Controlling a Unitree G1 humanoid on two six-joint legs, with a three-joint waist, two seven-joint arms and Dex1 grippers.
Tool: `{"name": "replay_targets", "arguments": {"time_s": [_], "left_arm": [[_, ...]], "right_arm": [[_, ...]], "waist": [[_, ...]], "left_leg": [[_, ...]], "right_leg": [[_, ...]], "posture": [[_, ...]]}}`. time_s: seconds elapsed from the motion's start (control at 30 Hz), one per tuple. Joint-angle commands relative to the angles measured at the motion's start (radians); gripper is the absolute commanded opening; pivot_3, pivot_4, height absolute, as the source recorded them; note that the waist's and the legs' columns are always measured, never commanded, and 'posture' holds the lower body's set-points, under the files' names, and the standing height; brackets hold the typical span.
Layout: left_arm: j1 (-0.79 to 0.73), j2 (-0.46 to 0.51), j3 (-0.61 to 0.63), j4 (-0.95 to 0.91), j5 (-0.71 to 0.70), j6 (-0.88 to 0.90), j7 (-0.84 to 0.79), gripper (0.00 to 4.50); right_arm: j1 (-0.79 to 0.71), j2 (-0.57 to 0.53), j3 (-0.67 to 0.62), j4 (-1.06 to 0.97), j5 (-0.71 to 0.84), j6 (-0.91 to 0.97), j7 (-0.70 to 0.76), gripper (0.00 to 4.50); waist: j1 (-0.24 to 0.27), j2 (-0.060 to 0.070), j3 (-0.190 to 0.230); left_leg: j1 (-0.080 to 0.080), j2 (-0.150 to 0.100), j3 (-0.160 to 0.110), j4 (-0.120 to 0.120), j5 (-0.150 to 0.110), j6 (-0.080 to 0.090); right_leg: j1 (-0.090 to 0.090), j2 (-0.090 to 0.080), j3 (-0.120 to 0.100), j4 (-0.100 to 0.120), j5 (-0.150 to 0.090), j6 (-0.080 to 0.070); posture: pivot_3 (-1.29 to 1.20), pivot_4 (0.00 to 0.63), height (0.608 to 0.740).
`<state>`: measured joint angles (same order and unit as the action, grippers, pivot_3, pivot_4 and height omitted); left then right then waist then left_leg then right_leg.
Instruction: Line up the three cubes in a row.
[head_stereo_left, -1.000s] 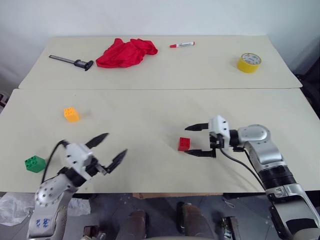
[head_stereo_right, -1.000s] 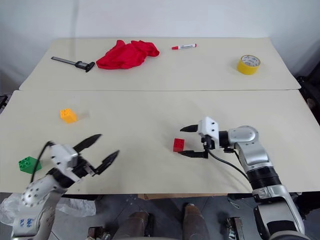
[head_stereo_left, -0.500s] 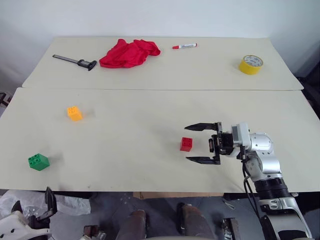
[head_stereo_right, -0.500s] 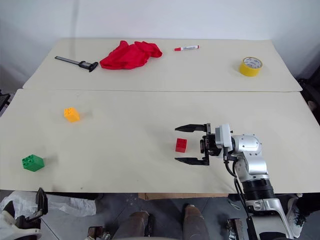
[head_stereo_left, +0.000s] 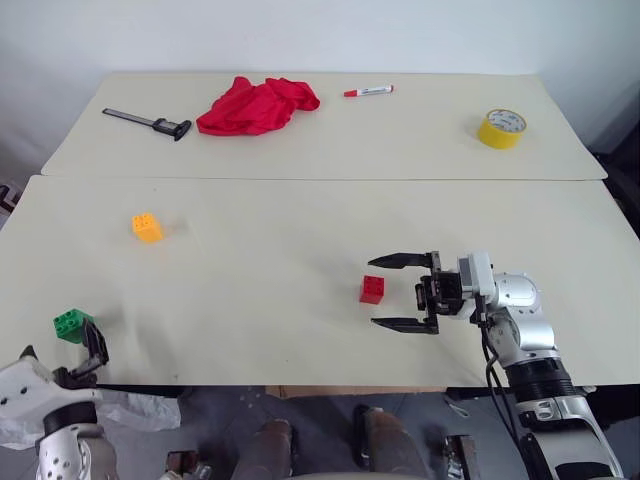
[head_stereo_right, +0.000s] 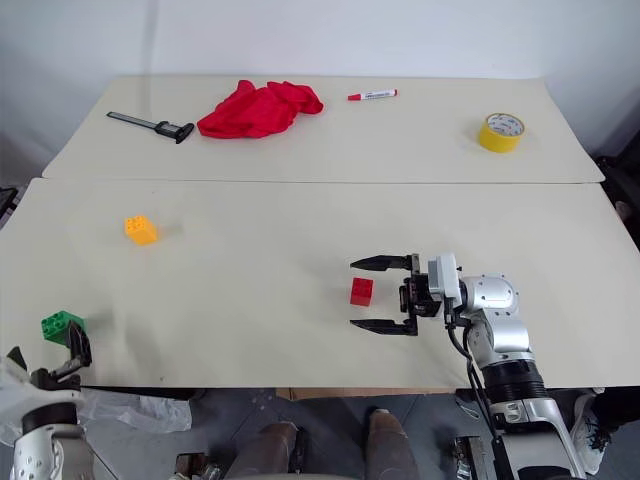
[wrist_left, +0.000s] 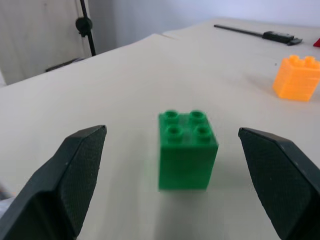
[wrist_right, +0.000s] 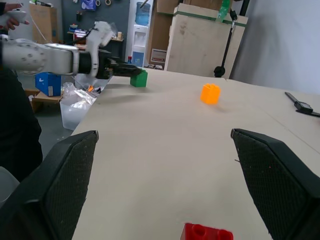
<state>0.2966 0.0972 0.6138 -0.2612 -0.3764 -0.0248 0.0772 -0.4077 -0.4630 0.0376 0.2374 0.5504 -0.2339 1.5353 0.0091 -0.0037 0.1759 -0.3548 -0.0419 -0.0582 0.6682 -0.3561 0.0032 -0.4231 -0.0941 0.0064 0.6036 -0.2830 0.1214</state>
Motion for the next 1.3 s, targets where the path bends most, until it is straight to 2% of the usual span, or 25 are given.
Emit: {"name": "replay_targets", "arguments": {"time_s": [0.03, 0.1, 0.2, 0.37, 0.47, 0.53, 0.63, 0.7, 0.77, 0.83, 0.9, 1.0, 1.13, 1.3], "left_arm": [[-0.035, 0.039, 0.027, 0.013, 0.010, 0.061, 0.047, 4.50], [-0.048, 0.055, 0.030, 0.026, 0.010, 0.086, 0.055, 4.50], [-0.049, 0.073, 0.021, 0.027, 0.023, 0.103, 0.049, 3.97], [-0.042, 0.073, 0.014, 0.016, 0.029, 0.123, 0.050, 2.40], [-0.057, 0.091, -0.010, 0.002, 0.018, 0.068, -0.025, 1.49], [-0.069, 0.125, -0.032, -0.012, 0.009, 0.025, -0.106, 1.51], [-0.133, 0.335, -0.151, -0.045, 0.010, -0.051, -0.427, 1.51], [-0.217, 0.468, -0.251, -0.067, -0.086, 0.008, -0.658, 1.51], [-0.340, 0.572, -0.373, 0.010, -0.095, 0.009, -0.877, 1.51], [-0.446, 0.612, -0.458, 0.110, -0.090, -0.001, -1.024, 1.51], [-0.539, 0.619, -0.545, 0.222, -0.057, -0.046, -1.157, 1.51], [-0.713, 0.546, -0.706, 0.470, 0.014, -0.104, -1.356, 1.51], [-0.904, 0.400, -0.781, 0.780, 0.106, -0.219, -1.395, 1.51], [-1.007, 0.316, -0.788, 0.976, 0.148, -0.302, -1.431, 1.51]], "right_arm": [[0.019, -0.008, 0.002, -0.052, 0.013, 0.012, 0.030, 4.46], [0.024, -0.003, 0.001, -0.063, 0.011, 0.013, 0.017, 4.46], [0.030, -0.003, -0.003, -0.070, 0.007, 0.013, 0.007, 4.50], [0.036, -0.004, -0.010, -0.065, 0.000, 0.002, -0.002, 4.50], [0.041, -0.003, -0.025, -0.063, -0.004, -0.012, -0.023, 4.50], [0.046, -0.006, -0.034, -0.067, -0.006, -0.016, -0.035, 4.50], [0.073, -0.032, -0.071, -0.076, -0.007, -0.024, -0.067, 4.50], [0.095, -0.054, -0.104, -0.082, -0.008, -0.025, -0.093, 4.50], [0.126, -0.089, -0.143, -0.077, -0.013, -0.033, -0.108, 4.50], [0.156, -0.118, -0.170, -0.075, -0.018, -0.041, -0.113, 4.50], [0.186, -0.141, -0.192, -0.074, -0.021, -0.050, -0.116, 4.50], [0.252, -0.170, -0.233, -0.091, -0.020, -0.053, -0.136, 4.50], [0.333, -0.162, -0.245, -0.185, -0.015, -0.032, -0.193, 4.50], [0.417, -0.150, -0.243, -0.293, -0.009, -0.009, -0.253, 4.50]], "waist": [[-0.001, 0.000, 0.000], [-0.002, 0.000, 0.000], [-0.007, 0.000, 0.000], [-0.007, 0.000, 0.000], [-0.007, 0.000, 0.000], [-0.007, 0.000, 0.000], [0.008, -0.001, 0.000], [0.017, 0.000, 0.000], [0.016, 0.003, -0.001], [0.012, 0.006, -0.002], [0.001, 0.007, -0.002], [-0.007, 0.007, -0.002], [-0.010, 0.006, -0.002], [-0.010, 0.004, -0.001]], "left_leg": [[0.000, 0.000, 0.000, 0.000, 0.000, 0.000], [0.000, 0.000, 0.000, 0.000, 0.000, 0.000], [0.000, 0.000, 0.000, 0.000, 0.000, 0.000], [0.000, 0.000, 0.000, 0.001, 0.000, 0.000], [0.000, 0.000, 0.000, 0.002, 0.000, 0.000], [0.000, 0.000, 0.000, 0.002, 0.000, -0.001], [-0.001, 0.000, -0.001, 0.005, 0.000, -0.002], [-0.001, 0.000, -0.002, 0.009, 0.000, -0.002], [-0.001, -0.002, -0.002, 0.011, 0.000, -0.001], [0.000, -0.003, -0.002, 0.011, -0.001, 0.000], [0.001, -0.003, -0.001, 0.010, -0.001, 0.001], [0.000, 0.000, 0.000, 0.010, -0.001, 0.000], [-0.001, 0.002, 0.003, 0.012, -0.001, 0.000], [-0.001, 0.002, 0.005, 0.014, -0.001, 0.000]], "right_leg": [[0.000, 0.000, 0.000, 0.001, 0.000, 0.000], [0.000, 0.000, 0.000, 0.001, 0.000, 0.000], [0.000, 0.000, 0.000, 0.001, 0.000, 0.000], [0.000, 0.000, 0.000, 0.002, 0.000, 0.000], [0.000, 0.000, 0.000, 0.002, 0.000, 0.000], [0.000, 0.000, 0.000, 0.002, 0.000, 0.000], [-0.001, 0.000, -0.001, 0.002, -0.001, -0.002], [-0.001, -0.001, -0.002, 0.004, -0.001, -0.003], [0.000, -0.003, -0.001, 0.006, -0.001, -0.003], [0.002, -0.004, -0.001, 0.005, -0.001, -0.003], [0.002, -0.002, -0.001, 0.006, -0.001, -0.003], [0.001, 0.001, -0.003, 0.008, -0.001, -0.003], [0.000, 0.010, 0.000, 0.010, -0.001, -0.002], [-0.002, 0.011, 0.002, 0.013, 0.000, -0.001]], "posture": [[0.00, 0.150, 0.740], [0.00, 0.150, 0.740], [0.00, 0.150, 0.740], [0.00, 0.150, 0.740], [0.00, 0.150, 0.740], [0.00, 0.150, 0.740], [0.00, 0.150, 0.740], [0.00, 0.150, 0.740], [0.00, 0.150, 0.740], [0.00, 0.150, 0.740], [0.00, 0.150, 0.740], [0.00, 0.150, 0.740], [0.00, 0.150, 0.740], [0.00, 0.150, 0.740]]}}
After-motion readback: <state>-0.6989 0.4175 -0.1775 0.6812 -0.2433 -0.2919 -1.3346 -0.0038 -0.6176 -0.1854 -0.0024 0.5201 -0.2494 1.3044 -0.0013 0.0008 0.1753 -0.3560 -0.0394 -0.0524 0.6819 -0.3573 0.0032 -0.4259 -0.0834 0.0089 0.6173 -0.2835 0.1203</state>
